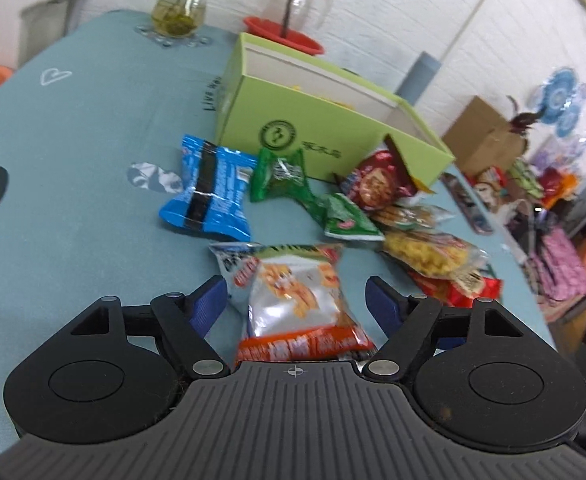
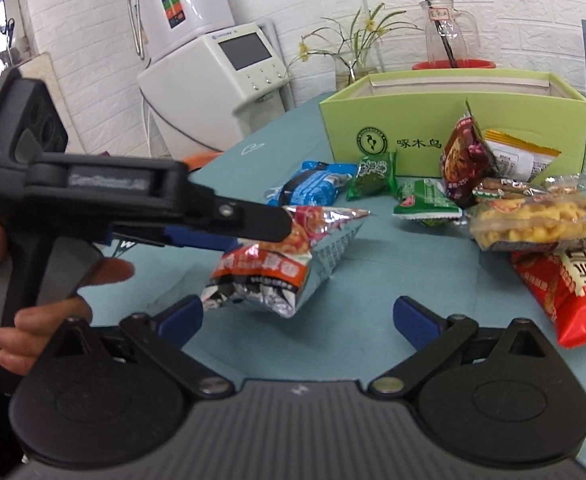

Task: Organize snacks
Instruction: 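Grasp the silver snack bag with orange print using the left gripper, then carry the silver bag into the green box and open the left gripper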

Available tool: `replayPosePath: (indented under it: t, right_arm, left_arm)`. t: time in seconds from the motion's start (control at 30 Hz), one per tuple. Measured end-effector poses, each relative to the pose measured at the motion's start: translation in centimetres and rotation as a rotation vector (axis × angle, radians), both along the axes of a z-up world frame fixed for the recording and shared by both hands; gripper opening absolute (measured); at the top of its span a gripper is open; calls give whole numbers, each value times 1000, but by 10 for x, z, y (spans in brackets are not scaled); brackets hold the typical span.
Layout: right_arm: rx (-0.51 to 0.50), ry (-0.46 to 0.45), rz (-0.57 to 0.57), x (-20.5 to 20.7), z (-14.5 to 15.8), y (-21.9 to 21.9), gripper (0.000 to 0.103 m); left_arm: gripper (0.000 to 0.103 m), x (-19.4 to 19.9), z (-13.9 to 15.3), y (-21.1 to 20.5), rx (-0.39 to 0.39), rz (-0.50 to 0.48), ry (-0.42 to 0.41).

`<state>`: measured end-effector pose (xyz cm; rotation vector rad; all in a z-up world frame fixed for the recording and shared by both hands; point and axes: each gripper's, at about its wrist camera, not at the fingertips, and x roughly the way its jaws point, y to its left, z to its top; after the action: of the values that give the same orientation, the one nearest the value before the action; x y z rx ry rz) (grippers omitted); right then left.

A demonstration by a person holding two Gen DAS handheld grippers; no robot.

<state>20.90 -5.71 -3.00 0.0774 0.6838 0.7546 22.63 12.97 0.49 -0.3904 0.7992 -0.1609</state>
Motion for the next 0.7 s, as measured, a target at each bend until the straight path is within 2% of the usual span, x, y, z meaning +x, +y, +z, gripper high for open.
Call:
replayPosePath:
  t: [0.33, 0.6, 0.7]
  right_arm:
    - [-74, -39, 48, 10, 1, 32, 100]
    - [-95, -11, 65, 25, -6, 45, 100]
    - [-95, 23, 71, 29, -14, 47, 100]
  left_arm:
    - [64, 14, -4, 3, 13, 6, 29]
    - [67, 20, -10, 6, 6, -17, 44]
    - [69, 17, -18, 9, -21, -36, 65]
